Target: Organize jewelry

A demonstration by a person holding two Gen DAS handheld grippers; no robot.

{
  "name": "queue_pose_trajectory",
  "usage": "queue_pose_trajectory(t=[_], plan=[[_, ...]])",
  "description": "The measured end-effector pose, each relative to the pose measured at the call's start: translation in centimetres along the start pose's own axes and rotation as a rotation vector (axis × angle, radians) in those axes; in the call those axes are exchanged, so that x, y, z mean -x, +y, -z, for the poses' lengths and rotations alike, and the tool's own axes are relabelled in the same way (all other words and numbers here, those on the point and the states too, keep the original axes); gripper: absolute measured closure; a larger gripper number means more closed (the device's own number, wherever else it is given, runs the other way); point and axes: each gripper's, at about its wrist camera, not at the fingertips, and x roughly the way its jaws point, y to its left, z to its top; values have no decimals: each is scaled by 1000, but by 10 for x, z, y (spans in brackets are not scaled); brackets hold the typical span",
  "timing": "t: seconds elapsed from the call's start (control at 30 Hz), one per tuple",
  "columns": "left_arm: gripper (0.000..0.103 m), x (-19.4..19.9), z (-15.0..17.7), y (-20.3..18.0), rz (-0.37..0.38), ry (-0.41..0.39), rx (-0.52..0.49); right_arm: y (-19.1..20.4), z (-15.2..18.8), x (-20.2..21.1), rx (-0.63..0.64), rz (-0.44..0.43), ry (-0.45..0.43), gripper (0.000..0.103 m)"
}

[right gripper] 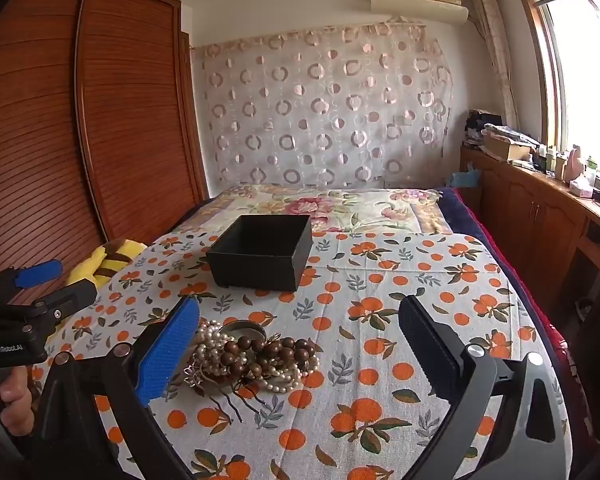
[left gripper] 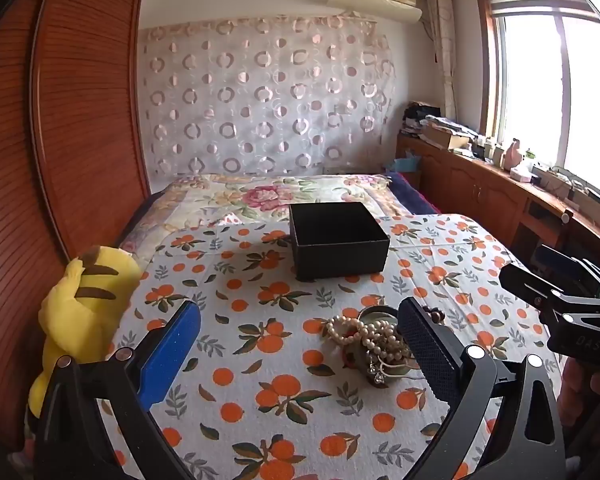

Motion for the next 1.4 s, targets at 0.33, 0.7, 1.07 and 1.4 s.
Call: queue_pose_trajectory(t=[0.33,0.7,1.07,1.4], plan=[[8,0,0,0,3,-2,5,0,0,0,0,0,2,2],[8,0,0,0,5,-5,6,0,0,0,0,-2,2,2],[8,0,0,0,4,-8,7,1,0,0,0,-2,1,2],[8,0,0,1,4,-11,7,1,0,0,0,-2,1,2]])
